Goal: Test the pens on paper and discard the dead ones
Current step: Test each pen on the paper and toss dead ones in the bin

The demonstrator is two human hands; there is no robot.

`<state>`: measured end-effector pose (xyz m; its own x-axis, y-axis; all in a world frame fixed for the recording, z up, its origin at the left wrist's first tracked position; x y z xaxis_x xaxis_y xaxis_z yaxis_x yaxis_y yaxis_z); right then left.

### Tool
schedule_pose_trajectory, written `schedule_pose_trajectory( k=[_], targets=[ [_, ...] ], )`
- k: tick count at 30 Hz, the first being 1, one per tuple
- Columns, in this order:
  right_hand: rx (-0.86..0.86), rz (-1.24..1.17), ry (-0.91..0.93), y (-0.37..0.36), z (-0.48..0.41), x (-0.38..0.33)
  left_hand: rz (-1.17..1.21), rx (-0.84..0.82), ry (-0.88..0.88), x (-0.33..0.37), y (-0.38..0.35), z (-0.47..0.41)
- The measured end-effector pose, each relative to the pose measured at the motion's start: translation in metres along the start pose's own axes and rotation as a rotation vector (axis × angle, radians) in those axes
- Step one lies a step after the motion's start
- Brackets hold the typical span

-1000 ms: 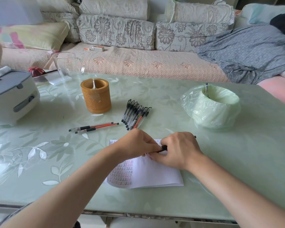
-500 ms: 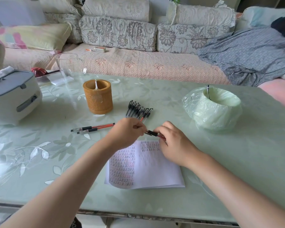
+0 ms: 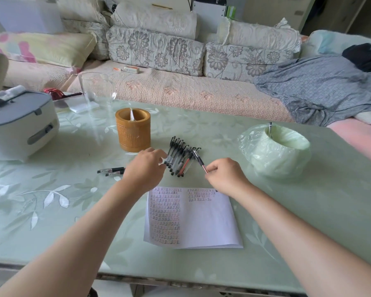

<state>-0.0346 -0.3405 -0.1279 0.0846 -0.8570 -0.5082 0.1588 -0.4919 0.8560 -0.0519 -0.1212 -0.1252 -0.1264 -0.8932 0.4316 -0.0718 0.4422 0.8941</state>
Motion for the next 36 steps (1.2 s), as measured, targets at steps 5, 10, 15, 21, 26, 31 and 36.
schedule_pose_trajectory(
  k=[5, 10, 15, 21, 26, 31, 36],
  targets=[
    [0.052, 0.025, -0.166, -0.001, -0.018, -0.003, -0.243, -0.019, 0.128, -0.034, 0.006, 0.008],
    [0.063, -0.001, -0.207, -0.016, -0.028, -0.016, -0.305, -0.035, 0.16, -0.052, 0.008, 0.014],
    [0.098, -0.048, -0.11, -0.028, -0.029, -0.025, -0.246, -0.05, 0.137, -0.058, 0.006, 0.014],
    [0.05, -0.029, -0.071, -0.033, -0.032, -0.021, -0.287, -0.069, 0.119, -0.057, 0.004, 0.015],
    [0.039, -0.001, -0.046, -0.027, -0.026, -0.02, -0.342, -0.025, 0.023, -0.04, 0.009, 0.016],
    [0.038, -0.092, 0.22, -0.018, -0.009, -0.04, -0.266, 0.029, -0.078, -0.013, 0.017, 0.017],
    [0.006, -0.068, 0.409, -0.015, 0.007, -0.05, -0.161, -0.006, -0.186, 0.012, 0.011, 0.016]
  ],
)
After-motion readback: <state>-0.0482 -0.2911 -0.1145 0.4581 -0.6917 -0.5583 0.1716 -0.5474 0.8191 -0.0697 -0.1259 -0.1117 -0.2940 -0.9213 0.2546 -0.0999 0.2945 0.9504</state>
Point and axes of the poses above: each hand's wrist, its own z-axis away from the middle knuckle, its own y-axis out of the back of the hand, x = y × z, the point moved 5 cm from there along -z, towards the middle knuckle, and after that the axes turned 9 degrees about -x, right-handed, at the moved point
